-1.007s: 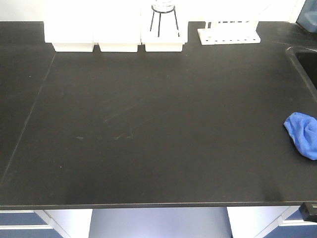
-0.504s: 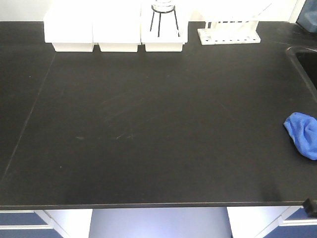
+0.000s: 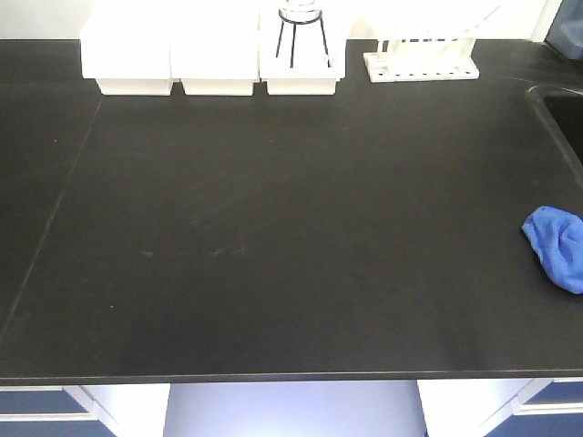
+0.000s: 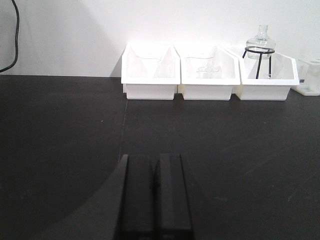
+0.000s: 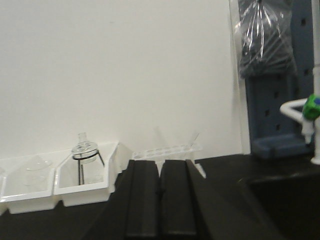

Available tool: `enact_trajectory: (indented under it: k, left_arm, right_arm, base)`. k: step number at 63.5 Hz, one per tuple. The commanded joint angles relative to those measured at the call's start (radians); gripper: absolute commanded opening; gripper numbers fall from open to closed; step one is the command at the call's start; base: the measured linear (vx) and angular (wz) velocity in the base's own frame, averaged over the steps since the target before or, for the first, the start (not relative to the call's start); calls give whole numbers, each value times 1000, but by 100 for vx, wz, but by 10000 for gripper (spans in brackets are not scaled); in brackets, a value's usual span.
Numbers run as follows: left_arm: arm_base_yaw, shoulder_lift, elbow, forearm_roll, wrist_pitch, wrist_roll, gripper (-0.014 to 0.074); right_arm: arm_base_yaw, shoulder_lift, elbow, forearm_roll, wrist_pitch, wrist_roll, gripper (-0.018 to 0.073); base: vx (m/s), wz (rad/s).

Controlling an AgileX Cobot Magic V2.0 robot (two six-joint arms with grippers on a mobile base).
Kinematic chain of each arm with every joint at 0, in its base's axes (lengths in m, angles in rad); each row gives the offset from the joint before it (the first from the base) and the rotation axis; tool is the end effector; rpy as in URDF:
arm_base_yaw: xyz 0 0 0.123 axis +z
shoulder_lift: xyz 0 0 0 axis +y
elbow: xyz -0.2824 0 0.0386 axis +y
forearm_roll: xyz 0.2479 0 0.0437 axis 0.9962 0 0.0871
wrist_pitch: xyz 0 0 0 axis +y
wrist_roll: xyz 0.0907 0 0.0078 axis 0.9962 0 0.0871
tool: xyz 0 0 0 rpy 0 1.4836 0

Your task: Wipe right workspace with blue cloth

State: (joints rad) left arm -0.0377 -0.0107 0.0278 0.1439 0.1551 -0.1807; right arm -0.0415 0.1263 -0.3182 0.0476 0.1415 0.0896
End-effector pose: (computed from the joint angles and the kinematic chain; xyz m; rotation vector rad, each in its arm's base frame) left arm 0.0565 -0.0001 0.1903 -0.0175 1.6543 -0.0397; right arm 0.0499 -0.0015 0.2994 0.1221 1.4284 0.0831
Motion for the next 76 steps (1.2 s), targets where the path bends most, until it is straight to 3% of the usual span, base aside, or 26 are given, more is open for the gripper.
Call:
enact_trajectory:
  k: [1,13,20,27,34,48,66,76]
  left_arm:
    - [-5,-16,30,1,-84,-8,-6]
    - [-5,-16,30,1,-84,-8,-6]
    - [-5,-16,30,1,-84,-8,-6]
    - [-5,-16,30,1,-84,-8,-6]
    - [-5,-16,30,1,-84,-8,-6]
    - [-5,-16,30,1,-84,-8,-6]
    - [-5,-16,30,1,-84,-8,-6]
    - [-5,-16,30,1,-84,-8,-6]
  right_arm:
    - [-7,130,-146,-160,-16,3,-3]
    - [-65,462,-280,-429,178,235,-1]
    - [-123,651,-283,-533,174,437,0]
    - [-163,794,-283,-647,155,542,3]
    - [-166,906,-283,-738,124,547,23]
    - [-166,1074,-290,-704,80,546,144]
    - [-166,1250,-291,-811,-57,542,368]
    - [-166,1379,-311,-837,-70,539,408]
  base:
    - [0,0]
    - [0,0]
    - [0,0]
    - [0,0]
    - [0,0]
    - [0,0]
    - [0,0]
    - [0,0]
